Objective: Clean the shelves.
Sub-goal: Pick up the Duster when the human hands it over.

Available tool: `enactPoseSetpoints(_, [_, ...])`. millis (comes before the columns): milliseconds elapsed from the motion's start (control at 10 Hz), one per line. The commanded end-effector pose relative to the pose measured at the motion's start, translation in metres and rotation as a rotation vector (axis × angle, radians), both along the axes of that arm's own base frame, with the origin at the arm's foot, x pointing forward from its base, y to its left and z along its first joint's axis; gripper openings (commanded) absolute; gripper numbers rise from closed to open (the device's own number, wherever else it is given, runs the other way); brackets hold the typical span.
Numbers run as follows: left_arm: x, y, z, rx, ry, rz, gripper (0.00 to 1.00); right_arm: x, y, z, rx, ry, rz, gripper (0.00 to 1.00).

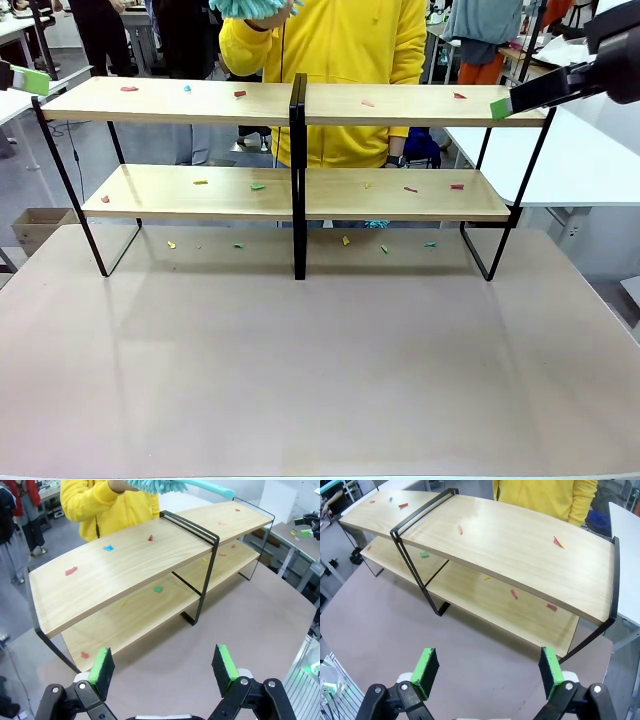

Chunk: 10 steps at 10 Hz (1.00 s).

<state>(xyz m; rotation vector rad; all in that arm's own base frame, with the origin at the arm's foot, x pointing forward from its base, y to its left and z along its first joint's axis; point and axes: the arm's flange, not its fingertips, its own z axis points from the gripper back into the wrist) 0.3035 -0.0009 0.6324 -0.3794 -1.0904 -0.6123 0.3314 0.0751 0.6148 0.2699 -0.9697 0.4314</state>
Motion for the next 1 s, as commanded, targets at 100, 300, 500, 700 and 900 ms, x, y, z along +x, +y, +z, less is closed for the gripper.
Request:
enactPoseSetpoints(100, [0.000,0.001,-0.001,-0.012,-0.014,-0.024,1.00,0.000,0.000,0.000,0.000,0.000,0.000,1.00])
enactPoseSetpoints(300, [0.000,0.001,-0.001,-0.012,-0.014,-0.024,1.00,0.000,0.000,0.000,0.000,0.000,0.000,1.00])
enactPoseSetpoints(500, [0.000,0.001,-0.001,-0.012,-0.014,-0.024,1.00,0.000,0.000,0.000,0.000,0.000,0.000,1.00])
enactPoseSetpoints(700, [0.000,0.000,0.000,0.000,0.000,0.000,1.00,0.000,0.000,0.000,0.000,0.000,0.000,1.00])
enactPoseSetpoints(900, [0.012,-0.019,0.026,-0.115,0.232,-0.098,1.00,0.000,0.000,0.000,0.000,0.000,0.000,1.00])
